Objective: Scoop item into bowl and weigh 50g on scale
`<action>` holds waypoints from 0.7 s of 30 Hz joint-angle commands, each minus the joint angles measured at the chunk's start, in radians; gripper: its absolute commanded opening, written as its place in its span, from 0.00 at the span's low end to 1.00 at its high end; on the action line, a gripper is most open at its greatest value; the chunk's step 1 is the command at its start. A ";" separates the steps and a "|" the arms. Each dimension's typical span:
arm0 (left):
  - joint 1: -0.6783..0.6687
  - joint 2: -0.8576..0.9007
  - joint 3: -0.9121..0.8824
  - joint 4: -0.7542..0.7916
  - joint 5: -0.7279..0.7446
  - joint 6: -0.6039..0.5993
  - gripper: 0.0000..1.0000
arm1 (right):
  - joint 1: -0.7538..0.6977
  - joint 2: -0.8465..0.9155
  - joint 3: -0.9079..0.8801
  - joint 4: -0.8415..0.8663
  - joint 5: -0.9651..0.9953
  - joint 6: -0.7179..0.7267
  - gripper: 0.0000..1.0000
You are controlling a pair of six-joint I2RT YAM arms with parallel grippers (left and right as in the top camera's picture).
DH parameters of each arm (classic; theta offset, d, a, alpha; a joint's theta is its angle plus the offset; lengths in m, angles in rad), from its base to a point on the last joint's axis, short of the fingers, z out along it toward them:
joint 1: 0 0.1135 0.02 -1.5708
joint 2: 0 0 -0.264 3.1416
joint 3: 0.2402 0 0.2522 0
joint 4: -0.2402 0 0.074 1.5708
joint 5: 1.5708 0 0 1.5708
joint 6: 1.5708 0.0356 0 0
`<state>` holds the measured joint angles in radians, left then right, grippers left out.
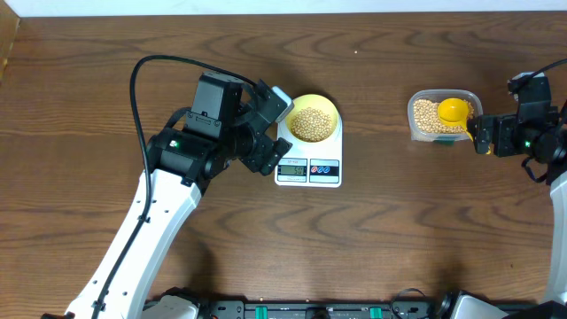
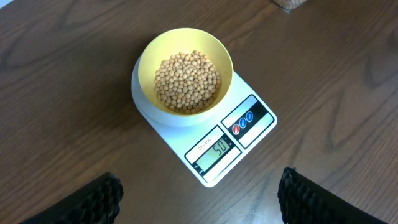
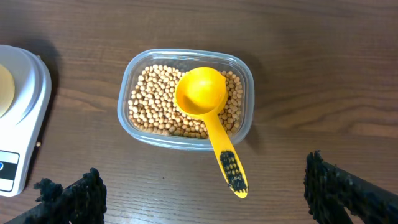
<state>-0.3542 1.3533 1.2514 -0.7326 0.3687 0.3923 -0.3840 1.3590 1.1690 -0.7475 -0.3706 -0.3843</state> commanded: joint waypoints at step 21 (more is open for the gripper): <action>0.005 -0.018 -0.007 -0.055 0.012 -0.009 0.82 | 0.006 -0.004 0.001 -0.005 -0.013 -0.013 0.99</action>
<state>-0.3542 1.3529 1.2514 -0.7696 0.3687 0.3923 -0.3840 1.3590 1.1690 -0.7479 -0.3702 -0.3843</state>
